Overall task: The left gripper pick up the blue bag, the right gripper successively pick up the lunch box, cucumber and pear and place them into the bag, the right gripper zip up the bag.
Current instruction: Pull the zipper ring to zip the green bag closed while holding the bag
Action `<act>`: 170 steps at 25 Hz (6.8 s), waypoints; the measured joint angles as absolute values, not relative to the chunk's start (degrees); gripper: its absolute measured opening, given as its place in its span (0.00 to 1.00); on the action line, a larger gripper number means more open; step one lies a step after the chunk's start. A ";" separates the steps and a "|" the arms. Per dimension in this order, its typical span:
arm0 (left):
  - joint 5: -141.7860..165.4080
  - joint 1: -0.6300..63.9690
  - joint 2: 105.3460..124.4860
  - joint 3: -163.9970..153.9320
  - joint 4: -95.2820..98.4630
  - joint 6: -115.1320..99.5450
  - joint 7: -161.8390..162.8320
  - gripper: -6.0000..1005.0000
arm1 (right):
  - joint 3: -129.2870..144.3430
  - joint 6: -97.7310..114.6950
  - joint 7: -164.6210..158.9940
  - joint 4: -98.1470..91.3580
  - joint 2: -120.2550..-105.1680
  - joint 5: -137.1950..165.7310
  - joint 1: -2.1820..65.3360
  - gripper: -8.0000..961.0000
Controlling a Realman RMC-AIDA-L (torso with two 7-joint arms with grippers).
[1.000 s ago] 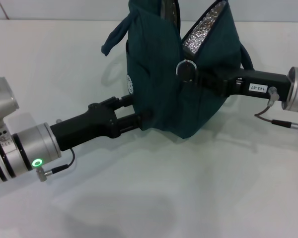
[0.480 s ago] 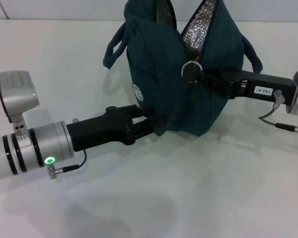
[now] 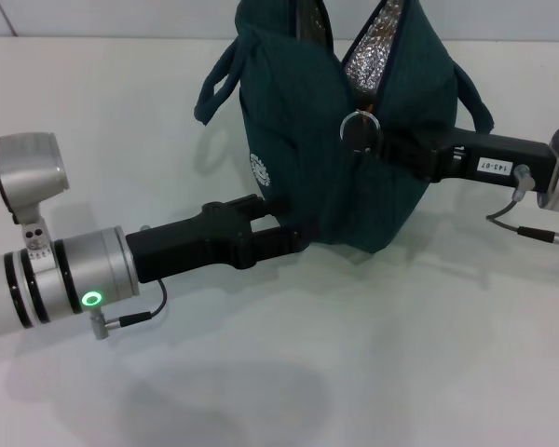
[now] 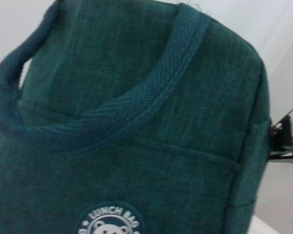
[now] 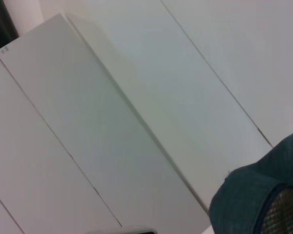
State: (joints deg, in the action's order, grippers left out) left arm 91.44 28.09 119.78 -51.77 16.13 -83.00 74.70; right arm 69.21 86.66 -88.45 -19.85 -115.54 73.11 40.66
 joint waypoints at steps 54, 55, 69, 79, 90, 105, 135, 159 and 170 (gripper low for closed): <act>84.63 27.36 120.23 -51.63 13.75 -76.82 62.83 0.47 | 69.26 84.37 -95.40 -19.67 -114.06 73.59 38.49 0.01; 84.63 27.39 120.21 -51.61 13.75 -76.83 62.68 0.43 | 69.26 84.25 -95.54 -19.67 -114.04 73.61 38.44 0.01; 84.54 27.53 120.13 -51.65 13.81 -76.79 60.87 0.09 | 69.26 84.92 -94.68 -22.90 -113.73 73.45 37.53 0.01; 84.49 27.20 120.28 -51.75 12.57 -76.82 56.73 0.07 | 69.26 84.49 -92.69 -27.43 -113.92 73.67 36.29 0.01; 84.45 27.40 120.34 -51.77 10.72 -76.74 50.04 0.07 | 64.83 84.80 -90.76 -28.92 -114.43 73.51 36.10 0.01; 85.04 27.21 120.16 -53.69 10.34 -76.84 46.05 0.07 | 58.14 84.20 -87.86 -28.27 -115.23 73.14 34.51 0.01; 81.57 21.08 118.97 -54.25 27.77 -87.73 66.81 0.67 | 59.44 85.34 -85.97 -28.89 -114.26 76.43 35.61 0.01; 78.15 30.06 120.44 -59.32 21.02 -85.01 68.34 0.71 | 58.71 89.66 -83.78 -28.63 -114.78 75.94 33.99 0.02; 76.56 30.13 120.19 -59.33 16.85 -85.40 55.82 0.49 | 57.25 88.40 -83.46 -28.73 -114.56 74.65 34.51 0.02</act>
